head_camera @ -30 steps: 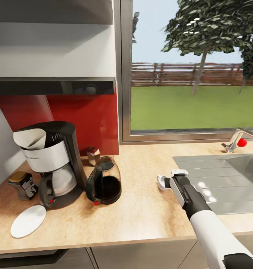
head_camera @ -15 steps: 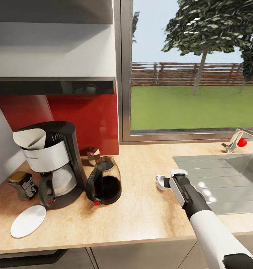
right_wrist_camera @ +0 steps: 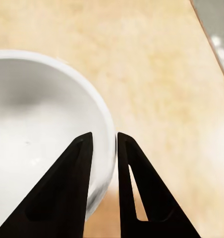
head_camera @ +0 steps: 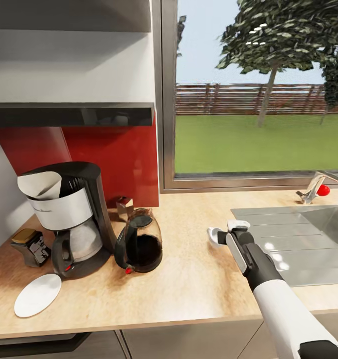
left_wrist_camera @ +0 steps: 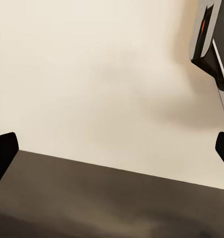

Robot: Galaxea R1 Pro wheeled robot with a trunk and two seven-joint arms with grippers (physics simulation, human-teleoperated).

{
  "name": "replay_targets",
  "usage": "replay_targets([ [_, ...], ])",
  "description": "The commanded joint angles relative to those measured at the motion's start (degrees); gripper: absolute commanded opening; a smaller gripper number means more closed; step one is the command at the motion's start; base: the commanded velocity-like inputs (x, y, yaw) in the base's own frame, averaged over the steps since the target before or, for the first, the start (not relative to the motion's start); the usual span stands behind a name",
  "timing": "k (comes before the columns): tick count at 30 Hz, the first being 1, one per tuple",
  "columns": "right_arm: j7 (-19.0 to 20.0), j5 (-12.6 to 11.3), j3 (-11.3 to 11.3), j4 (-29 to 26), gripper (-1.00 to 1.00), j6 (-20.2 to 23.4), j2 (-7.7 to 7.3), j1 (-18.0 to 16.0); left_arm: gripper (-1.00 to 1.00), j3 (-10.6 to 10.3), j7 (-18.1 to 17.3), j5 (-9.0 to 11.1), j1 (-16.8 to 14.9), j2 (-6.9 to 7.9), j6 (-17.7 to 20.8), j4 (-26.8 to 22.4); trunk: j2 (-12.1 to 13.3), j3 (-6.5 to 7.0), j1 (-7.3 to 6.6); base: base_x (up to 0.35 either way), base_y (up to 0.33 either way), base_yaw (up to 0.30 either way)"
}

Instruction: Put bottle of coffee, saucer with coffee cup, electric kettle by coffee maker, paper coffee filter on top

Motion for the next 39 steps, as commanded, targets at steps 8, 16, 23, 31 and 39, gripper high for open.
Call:
replay_targets([
  [8, -0.40, -0.64, 0.60, -4.48, -1.00, 5.69, 0.63, -0.05, 1.00, 0.24, -0.06, -0.73, -0.04, -0.08, 0.40, -0.25, -0.12, -0.11, 0.04, 0.000, 0.000, 0.000],
  [16, -0.40, -0.64, 0.62, -9.07, -1.00, 9.12, 1.35, -0.05, 1.00, 0.22, -0.15, -0.76, -0.04, -0.04, 0.40, -0.25, -0.12, -0.11, 0.04, 0.000, 0.000, 0.000],
  [23, -0.41, -0.58, 0.62, -10.29, -1.00, 9.88, 1.45, -0.05, 1.00, 0.18, -0.20, -0.79, -0.04, -0.25, 0.33, -0.58, -0.12, -0.11, 0.04, 0.000, 0.000, 0.000],
  [31, -0.47, -0.56, 0.72, -10.31, -1.00, 9.93, 1.39, -0.05, 1.00, 0.29, -0.07, -0.55, -0.21, -0.32, 0.24, -1.12, -0.12, -0.11, 0.04, -0.138, 0.000, 0.000],
  [39, -0.49, -0.45, 0.79, -10.04, -1.00, 9.97, 1.38, -0.05, 1.00, 0.45, 0.02, -0.42, -0.81, -0.53, 0.23, -1.21, -0.12, -0.11, 0.04, -0.324, 0.019, 0.000],
])
